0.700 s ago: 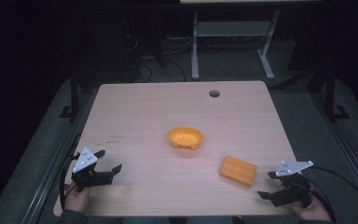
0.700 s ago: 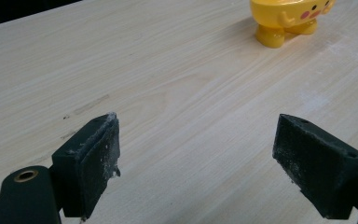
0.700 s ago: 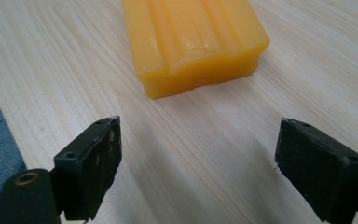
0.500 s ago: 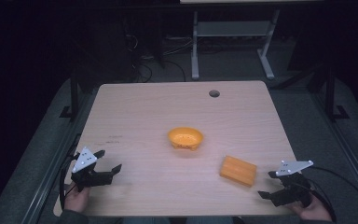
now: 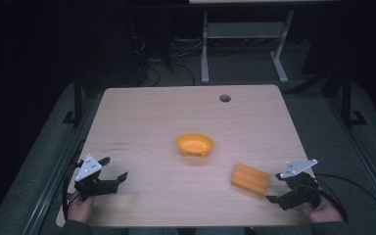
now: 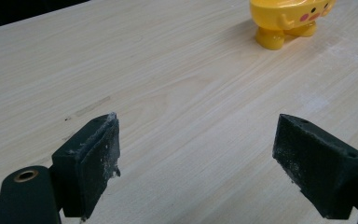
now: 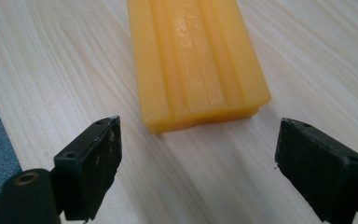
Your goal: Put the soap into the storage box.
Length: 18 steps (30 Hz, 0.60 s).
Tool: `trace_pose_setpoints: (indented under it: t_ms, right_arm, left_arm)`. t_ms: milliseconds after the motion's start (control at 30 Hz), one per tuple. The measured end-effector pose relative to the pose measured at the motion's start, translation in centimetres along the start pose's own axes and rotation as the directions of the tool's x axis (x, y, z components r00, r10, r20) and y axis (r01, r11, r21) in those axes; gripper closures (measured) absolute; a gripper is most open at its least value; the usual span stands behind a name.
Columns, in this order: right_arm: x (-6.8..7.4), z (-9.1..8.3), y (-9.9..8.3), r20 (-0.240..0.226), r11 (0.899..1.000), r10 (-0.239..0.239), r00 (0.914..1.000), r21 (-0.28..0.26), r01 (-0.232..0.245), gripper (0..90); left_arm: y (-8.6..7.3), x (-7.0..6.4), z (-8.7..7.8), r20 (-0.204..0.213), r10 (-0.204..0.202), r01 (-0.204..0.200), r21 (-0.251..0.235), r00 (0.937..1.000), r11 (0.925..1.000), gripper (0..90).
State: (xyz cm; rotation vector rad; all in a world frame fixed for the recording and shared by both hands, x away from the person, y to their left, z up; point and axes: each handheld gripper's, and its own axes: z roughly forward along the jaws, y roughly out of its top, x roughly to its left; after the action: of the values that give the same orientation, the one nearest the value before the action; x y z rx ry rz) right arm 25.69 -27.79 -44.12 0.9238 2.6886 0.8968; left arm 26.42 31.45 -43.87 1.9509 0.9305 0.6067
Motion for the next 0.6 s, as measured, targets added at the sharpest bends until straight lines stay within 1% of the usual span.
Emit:
trace_pose_setpoints:
  t_ms: [100, 167, 267, 367, 400, 433, 533, 600]
  right_arm:
    - [0.0, 0.0, 0.4, 0.002, 1.000, -0.002, 1.0000, 0.006, 0.002, 14.2]
    - [-0.1, -0.1, 0.9, 0.000, 1.000, -0.017, 0.9999, 0.007, 0.017, 14.2]
    - [-0.1, -0.1, 1.3, -0.005, 1.000, -0.021, 0.9998, 0.010, 0.021, 14.2]
    - [-0.2, 0.1, 2.0, -0.010, 0.999, -0.042, 0.9991, 0.015, 0.042, 14.2]
    - [-0.2, 0.1, 2.0, -0.010, 0.999, -0.042, 0.9991, 0.015, 0.042, 14.2]
    - [-0.2, 0.1, 2.5, -0.011, 0.999, -0.046, 0.9989, 0.014, 0.046, 14.2]
    - [-0.1, 0.3, 3.2, -0.017, 0.998, -0.057, 0.9982, 0.015, 0.058, 14.2]
    - [-0.1, 0.5, 3.5, -0.020, 0.998, -0.063, 0.9978, 0.023, 0.064, 14.2]
  left_arm:
    - [0.0, 0.0, 0.0, 0.001, -0.002, 0.002, 0.000, 1.0000, 1.0000, 14.2]
    - [0.0, 0.0, 0.0, 0.000, 0.000, 0.000, -0.002, 1.0000, 1.0000, 14.2]
    - [0.0, 0.0, 0.0, -0.001, 0.000, 0.000, -0.001, 1.0000, 1.0000, 14.2]
    - [0.0, 0.0, 0.0, -0.001, -0.001, 0.001, -0.004, 1.0000, 1.0000, 14.2]
    - [0.0, 0.0, 0.0, -0.001, -0.001, 0.001, -0.004, 1.0000, 1.0000, 14.2]
    - [0.0, 0.1, 0.0, -0.001, -0.002, 0.002, -0.002, 1.0000, 1.0000, 14.2]
    - [0.0, 0.1, 0.0, 0.000, 0.000, 0.000, -0.006, 1.0000, 1.0000, 14.2]
    - [0.0, 0.1, 0.0, 0.000, -0.002, 0.002, -0.007, 1.0000, 1.0000, 14.2]
